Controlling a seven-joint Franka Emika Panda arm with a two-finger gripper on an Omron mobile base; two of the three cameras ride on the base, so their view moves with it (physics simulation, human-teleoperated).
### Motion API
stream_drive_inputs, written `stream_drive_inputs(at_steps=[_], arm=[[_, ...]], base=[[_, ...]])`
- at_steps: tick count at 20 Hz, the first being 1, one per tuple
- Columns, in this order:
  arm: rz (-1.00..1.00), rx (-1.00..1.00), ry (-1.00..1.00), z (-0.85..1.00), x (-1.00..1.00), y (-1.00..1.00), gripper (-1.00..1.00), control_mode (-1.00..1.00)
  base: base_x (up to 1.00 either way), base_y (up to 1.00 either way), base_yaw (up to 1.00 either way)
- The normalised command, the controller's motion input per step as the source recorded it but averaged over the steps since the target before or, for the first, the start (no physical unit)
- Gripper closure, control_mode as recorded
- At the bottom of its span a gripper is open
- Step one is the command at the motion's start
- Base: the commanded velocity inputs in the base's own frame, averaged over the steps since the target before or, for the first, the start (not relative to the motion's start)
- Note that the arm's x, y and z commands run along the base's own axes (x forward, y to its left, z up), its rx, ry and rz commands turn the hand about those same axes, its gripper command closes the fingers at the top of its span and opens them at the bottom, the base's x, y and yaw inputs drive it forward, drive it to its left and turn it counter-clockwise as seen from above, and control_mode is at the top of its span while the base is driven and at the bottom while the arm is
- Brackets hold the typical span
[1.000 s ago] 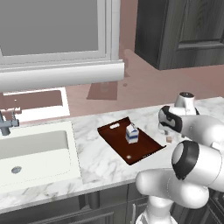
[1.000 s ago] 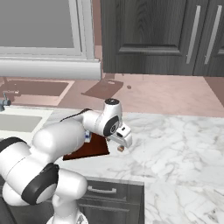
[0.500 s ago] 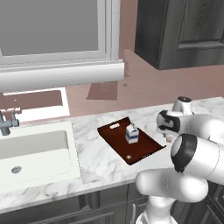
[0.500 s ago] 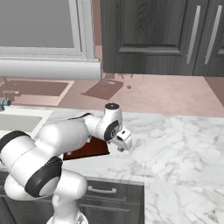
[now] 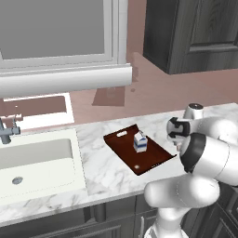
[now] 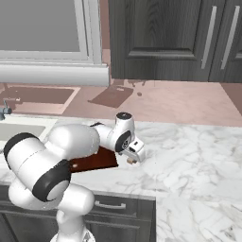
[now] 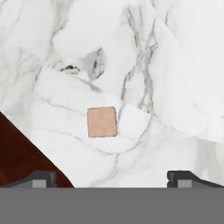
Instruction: Take out the milk from the fridge and place it on the tray on the counter. Then take the sugar cube near the tray and place it in the tray.
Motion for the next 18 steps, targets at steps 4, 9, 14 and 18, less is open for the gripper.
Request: stream_drive_inputs(at_steps=[4, 9, 14, 18], arm=[[0.0, 0.0, 0.0, -0.15, 0.03, -0.03, -1.0, -1.0], [0.0, 0.0, -0.01, -0.18, 0.05, -0.01, -1.0, -1.0], [0.0, 0.0, -0.03, -0.11, 0.09, 0.0, -1.0, -1.0], [0.0, 0.0, -0.06, -0.05, 0.13, 0.0, -1.0, -1.0]], base=[[0.0, 0.0, 0.0], [0.0, 0.0, 0.0], [0.0, 0.0, 0.0], [0.0, 0.0, 0.0]])
